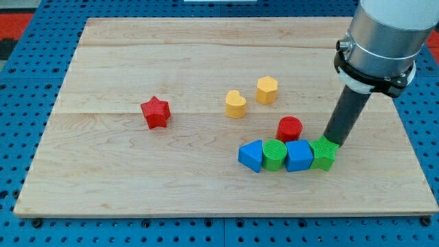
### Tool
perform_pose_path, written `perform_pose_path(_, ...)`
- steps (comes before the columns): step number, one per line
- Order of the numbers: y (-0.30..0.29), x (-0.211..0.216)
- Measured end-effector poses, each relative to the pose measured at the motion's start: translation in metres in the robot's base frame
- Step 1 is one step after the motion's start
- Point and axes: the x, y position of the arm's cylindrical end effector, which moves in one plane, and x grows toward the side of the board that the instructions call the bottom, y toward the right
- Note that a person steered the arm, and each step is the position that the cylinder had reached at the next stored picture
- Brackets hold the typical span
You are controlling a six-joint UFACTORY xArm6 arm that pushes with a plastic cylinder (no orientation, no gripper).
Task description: Move the red circle to the top right of the red star
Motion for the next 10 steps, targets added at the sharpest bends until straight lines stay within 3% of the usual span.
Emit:
perform_pose_path(3,0.007,0.019)
perform_pose_path(4,0.055,0.022)
perform_pose_path(5,0.058,0.065)
perform_pose_path(6,0.069,0.081)
perform_pose_path(7,0.128,0.033)
perform_pose_path(8,0.117,-0.006)
perform_pose_path(10,0.040,-0.013)
